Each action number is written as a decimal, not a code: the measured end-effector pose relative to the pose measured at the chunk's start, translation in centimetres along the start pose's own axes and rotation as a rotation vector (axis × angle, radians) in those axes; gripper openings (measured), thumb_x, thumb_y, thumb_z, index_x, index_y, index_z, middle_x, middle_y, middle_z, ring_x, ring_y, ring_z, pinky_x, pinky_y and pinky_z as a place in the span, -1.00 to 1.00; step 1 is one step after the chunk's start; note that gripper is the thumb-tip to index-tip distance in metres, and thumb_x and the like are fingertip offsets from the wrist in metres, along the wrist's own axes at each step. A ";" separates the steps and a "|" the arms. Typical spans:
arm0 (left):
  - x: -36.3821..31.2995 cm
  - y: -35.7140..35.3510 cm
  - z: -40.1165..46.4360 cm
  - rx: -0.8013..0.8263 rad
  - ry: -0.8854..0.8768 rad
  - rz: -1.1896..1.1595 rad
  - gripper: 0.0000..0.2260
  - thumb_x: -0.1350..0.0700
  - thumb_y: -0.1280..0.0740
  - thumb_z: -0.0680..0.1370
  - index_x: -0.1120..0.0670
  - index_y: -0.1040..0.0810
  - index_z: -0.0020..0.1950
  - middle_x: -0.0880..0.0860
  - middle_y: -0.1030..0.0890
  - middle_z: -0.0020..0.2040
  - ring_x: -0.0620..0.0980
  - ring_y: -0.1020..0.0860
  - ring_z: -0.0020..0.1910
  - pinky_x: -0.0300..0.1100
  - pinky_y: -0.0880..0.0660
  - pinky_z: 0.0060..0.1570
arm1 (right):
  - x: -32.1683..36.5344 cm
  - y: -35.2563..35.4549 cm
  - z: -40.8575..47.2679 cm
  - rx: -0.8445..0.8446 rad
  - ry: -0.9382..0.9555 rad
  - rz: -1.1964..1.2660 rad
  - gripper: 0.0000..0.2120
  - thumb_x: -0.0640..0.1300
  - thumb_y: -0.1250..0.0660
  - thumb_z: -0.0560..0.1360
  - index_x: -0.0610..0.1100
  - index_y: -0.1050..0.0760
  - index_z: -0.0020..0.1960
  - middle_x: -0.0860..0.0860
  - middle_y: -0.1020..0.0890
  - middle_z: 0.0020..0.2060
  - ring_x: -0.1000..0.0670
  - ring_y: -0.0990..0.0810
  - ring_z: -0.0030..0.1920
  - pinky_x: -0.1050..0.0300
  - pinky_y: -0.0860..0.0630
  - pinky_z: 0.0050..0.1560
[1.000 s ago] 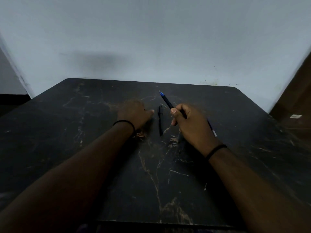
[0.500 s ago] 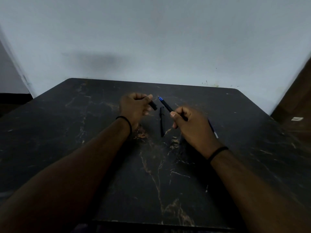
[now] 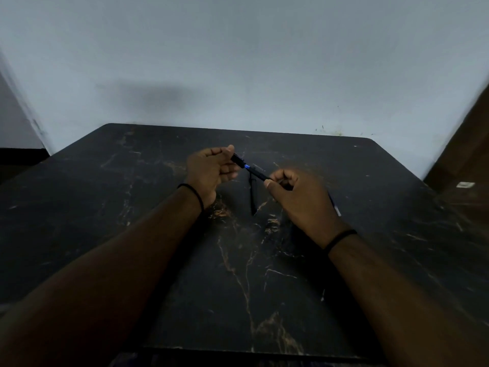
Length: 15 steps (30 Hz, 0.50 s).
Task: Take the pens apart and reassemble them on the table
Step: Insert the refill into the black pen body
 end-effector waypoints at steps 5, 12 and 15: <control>0.0 -0.6 -0.4 0.033 -0.039 0.055 -0.83 0.11 -0.44 0.51 0.21 -0.58 -0.05 0.17 -0.66 -0.23 -0.03 -0.62 -0.38 -0.21 -0.58 -0.38 | 0.0 0.0 0.0 0.004 0.015 -0.027 -0.86 0.04 -0.38 0.55 0.00 -0.61 -0.11 0.05 -0.67 -0.28 0.03 -0.63 -0.26 -0.03 -0.61 -0.17; -0.1 -2.4 -1.5 0.060 -0.141 0.200 -0.70 0.09 -0.41 0.54 0.35 -0.55 0.01 0.15 -0.62 -0.33 -0.02 -0.59 -0.45 -0.20 -0.54 -0.47 | -0.3 0.0 0.1 -0.025 -0.031 0.012 -0.88 0.08 -0.37 0.53 0.05 -0.57 -0.06 0.08 -0.61 -0.33 0.05 -0.62 -0.26 0.05 -0.57 -0.20; -0.1 -2.5 -1.7 0.071 -0.163 0.225 -0.70 0.08 -0.39 0.56 0.36 -0.55 0.00 0.16 -0.62 -0.32 -0.02 -0.58 -0.46 -0.20 -0.53 -0.48 | 0.1 0.1 -0.2 -0.044 -0.034 0.054 -0.93 0.00 -0.38 0.54 0.04 -0.54 0.00 0.08 -0.55 -0.38 0.03 -0.56 -0.32 0.10 -0.48 -0.26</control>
Point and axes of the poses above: each hand's wrist, its own z-axis towards the middle knuckle, its own y-axis out of the back of the hand, x = y × z, the point moved 5 cm from there along z, towards the middle knuckle
